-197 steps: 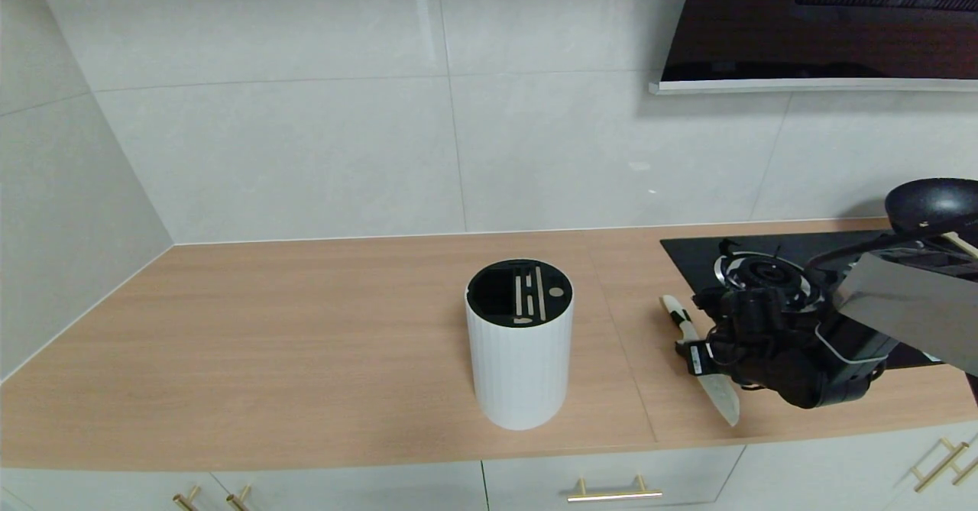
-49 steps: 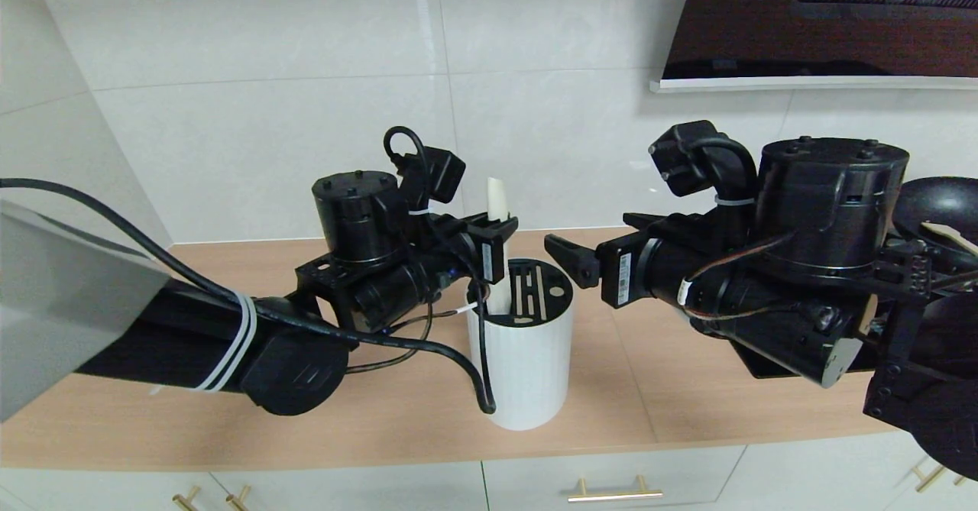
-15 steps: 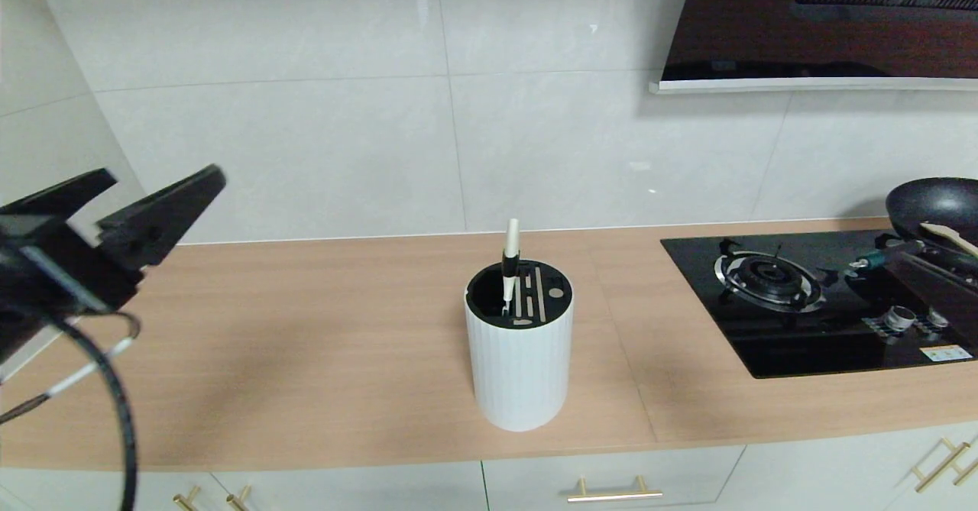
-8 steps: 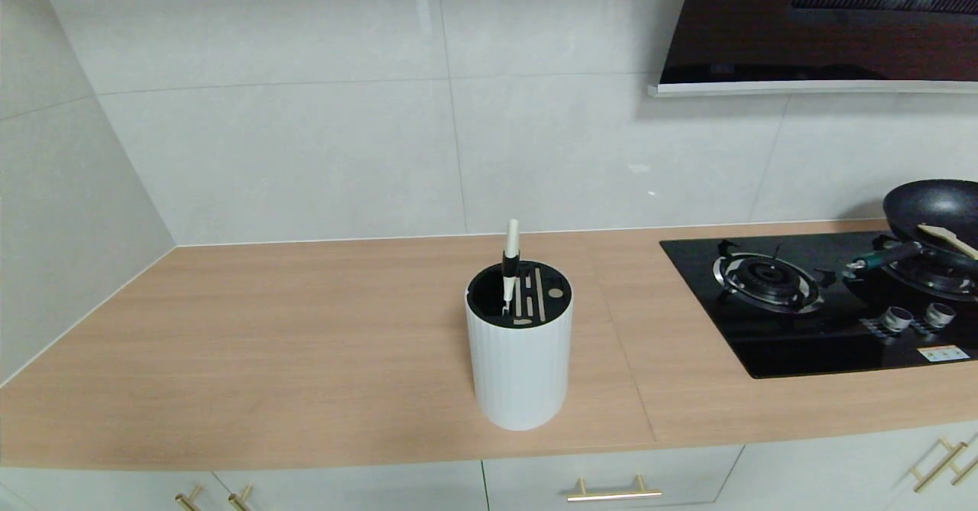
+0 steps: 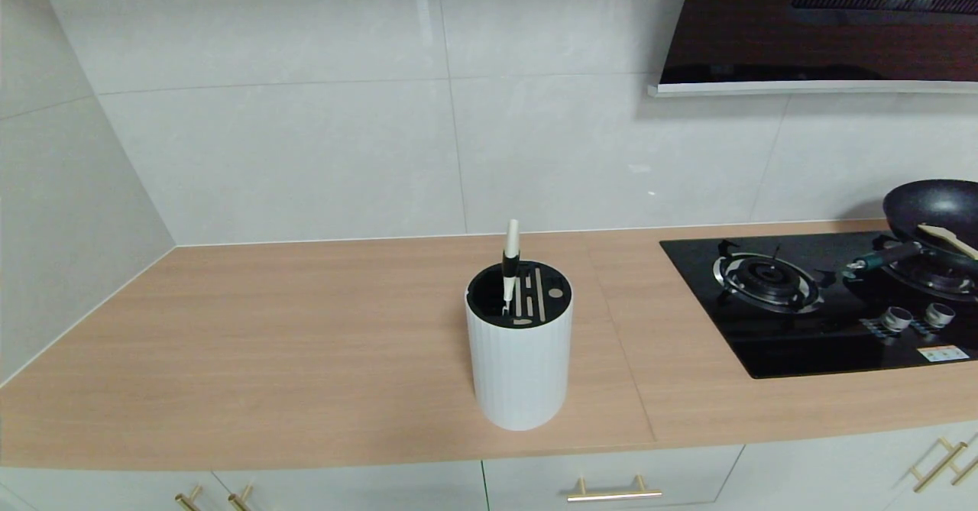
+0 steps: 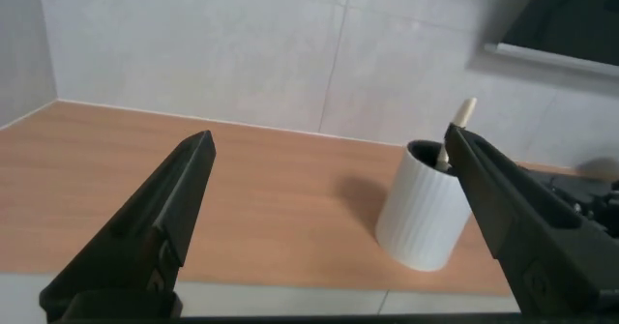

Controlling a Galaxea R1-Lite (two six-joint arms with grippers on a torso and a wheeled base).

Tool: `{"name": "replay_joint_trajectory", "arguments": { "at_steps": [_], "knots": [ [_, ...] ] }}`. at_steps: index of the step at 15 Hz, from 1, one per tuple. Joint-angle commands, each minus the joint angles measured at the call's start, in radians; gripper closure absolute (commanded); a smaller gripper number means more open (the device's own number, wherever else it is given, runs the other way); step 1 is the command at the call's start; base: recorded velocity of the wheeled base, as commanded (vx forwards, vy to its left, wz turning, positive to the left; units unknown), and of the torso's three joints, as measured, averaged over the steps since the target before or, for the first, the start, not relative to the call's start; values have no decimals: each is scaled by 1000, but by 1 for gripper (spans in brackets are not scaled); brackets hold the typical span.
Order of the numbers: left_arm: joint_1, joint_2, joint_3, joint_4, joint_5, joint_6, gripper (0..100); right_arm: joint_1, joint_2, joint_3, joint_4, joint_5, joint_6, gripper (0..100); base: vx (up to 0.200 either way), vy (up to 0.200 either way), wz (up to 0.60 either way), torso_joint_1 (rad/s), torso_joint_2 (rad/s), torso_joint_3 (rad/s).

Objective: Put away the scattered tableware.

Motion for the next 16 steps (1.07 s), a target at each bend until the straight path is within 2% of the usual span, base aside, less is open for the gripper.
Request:
{"name": "replay_joint_trajectory", "arguments": {
  "at_steps": [1,2,3,4,5,6,7,8,9,11,14,16],
  "knots": [
    [4,-30,33,-2,-50,2,0,-5,-21,59,-2,-3,0,0,0,0,0,0,0,0],
    [4,-30,55,-5,-73,6,0,-5,-21,89,-3,-3,-1,0,0,0,0,0,0,0],
    [4,-30,105,-33,-57,51,0,-5,-21,151,-34,-3,0,0,0,0,0,0,0,0],
    [4,-30,177,-93,-22,111,0,-5,-21,212,-89,-3,2,0,0,0,0,0,0,0],
    [4,-30,279,-188,6,206,0,-5,-21,212,-60,-2,14,0,0,0,0,0,0,0],
    [4,-30,337,-237,13,289,0,-5,-21,212,-51,-2,32,0,0,0,0,0,0,0],
    [4,-30,334,-165,19,285,0,-5,-21,212,-18,0,37,0,0,0,0,0,0,0],
    [4,-30,337,-89,21,307,0,-5,-21,212,61,6,46,0,0,0,0,0,0,0],
    [2,-30,334,-36,21,310,0,-5,-21,211,77,17,88,0,0,0,0,0,0,0],
    [2,-30,335,-54,21,301,0,1,-18,209,115,63,131,0,0,0,0,0,0,0],
    [2,-30,335,-54,19,236,0,1,-21,211,110,72,104,0,0,0,0,0,0,0],
    [2,-30,335,-54,19,226,0,1,-23,212,110,72,106,0,0,0,0,0,0,0]
  ]
}}
